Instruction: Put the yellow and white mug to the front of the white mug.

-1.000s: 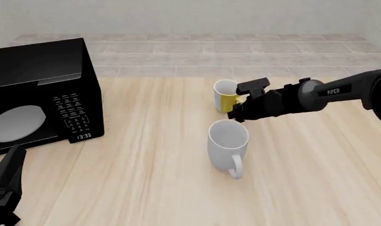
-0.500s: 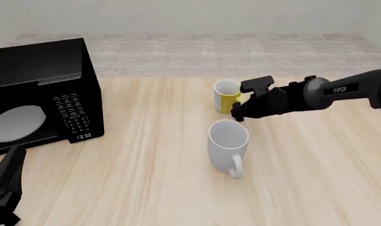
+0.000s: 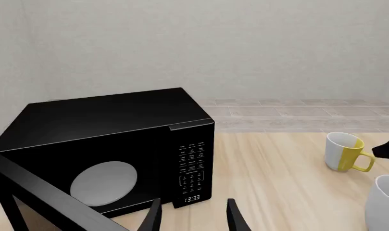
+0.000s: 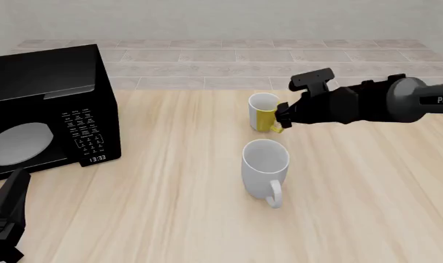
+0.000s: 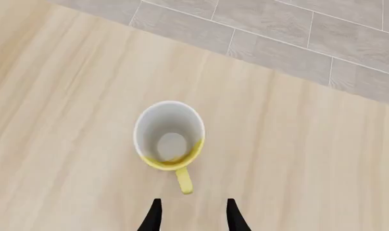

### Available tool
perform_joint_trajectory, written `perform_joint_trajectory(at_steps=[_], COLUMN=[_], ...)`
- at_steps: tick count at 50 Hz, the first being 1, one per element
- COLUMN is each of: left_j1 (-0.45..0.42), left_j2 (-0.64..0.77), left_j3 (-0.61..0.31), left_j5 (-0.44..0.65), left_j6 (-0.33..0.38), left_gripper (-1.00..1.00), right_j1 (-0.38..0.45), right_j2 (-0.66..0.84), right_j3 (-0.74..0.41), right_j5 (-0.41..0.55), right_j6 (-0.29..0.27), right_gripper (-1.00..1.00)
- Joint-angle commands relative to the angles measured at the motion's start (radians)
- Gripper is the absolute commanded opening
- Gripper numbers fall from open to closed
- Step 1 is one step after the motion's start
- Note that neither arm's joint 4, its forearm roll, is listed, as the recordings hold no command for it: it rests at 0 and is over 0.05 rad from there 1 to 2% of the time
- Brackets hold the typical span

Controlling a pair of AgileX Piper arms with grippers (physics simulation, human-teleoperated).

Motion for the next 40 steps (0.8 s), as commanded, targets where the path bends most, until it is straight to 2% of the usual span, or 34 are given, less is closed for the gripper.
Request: perform_joint_trajectory(at_steps=[1, 17, 22, 40], left_j1=[0.0, 0.0, 0.0, 0.0], left_j2=[0.0, 0.0, 0.0, 0.0], left_j3=[0.0, 0.0, 0.0, 0.0], left_j5=[0.0, 0.0, 0.0, 0.0], left_j6=[0.0, 0.0, 0.0, 0.0], left_gripper=[1.0, 1.0, 1.0, 1.0], right_j1=[0.01, 0.04, 0.031, 0.006], right_j2=[-0.172, -0.45, -0.537, -0.77], right_j3=[0.106, 0.329, 0.36, 0.51], right_j5=[-0.03, -0.096, -0.1, -0.099], right_j6=[-0.001, -0.021, -0.009, -0.022], right_gripper=[1.0, 1.0, 1.0, 1.0])
